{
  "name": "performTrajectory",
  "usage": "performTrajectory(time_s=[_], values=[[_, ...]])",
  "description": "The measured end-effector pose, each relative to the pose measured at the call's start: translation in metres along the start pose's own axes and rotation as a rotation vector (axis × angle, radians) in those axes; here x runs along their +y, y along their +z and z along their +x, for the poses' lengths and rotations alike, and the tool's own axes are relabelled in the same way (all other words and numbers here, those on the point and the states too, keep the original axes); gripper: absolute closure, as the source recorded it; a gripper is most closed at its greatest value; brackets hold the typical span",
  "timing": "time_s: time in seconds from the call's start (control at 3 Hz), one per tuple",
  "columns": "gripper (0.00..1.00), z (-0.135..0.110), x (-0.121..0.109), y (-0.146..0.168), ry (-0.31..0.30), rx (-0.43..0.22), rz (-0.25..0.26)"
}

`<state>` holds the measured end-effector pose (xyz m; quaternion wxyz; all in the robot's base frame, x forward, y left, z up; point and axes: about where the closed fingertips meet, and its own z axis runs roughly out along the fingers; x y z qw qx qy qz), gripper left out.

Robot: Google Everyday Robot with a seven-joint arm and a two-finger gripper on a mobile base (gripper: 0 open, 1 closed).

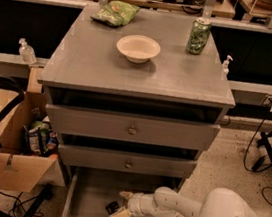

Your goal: Place rxbar chocolate into bottom drawer

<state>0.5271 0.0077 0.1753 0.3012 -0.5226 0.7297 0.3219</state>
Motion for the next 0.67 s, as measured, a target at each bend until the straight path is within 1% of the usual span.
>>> performTrajectory(time_s=[0.33, 0.67], values=[[0.00, -0.0001, 0.0008, 0.0009, 0.000, 0.000, -0.002], [0.00, -0.0001, 0.0008, 0.0009, 0.000, 0.000, -0.002]])
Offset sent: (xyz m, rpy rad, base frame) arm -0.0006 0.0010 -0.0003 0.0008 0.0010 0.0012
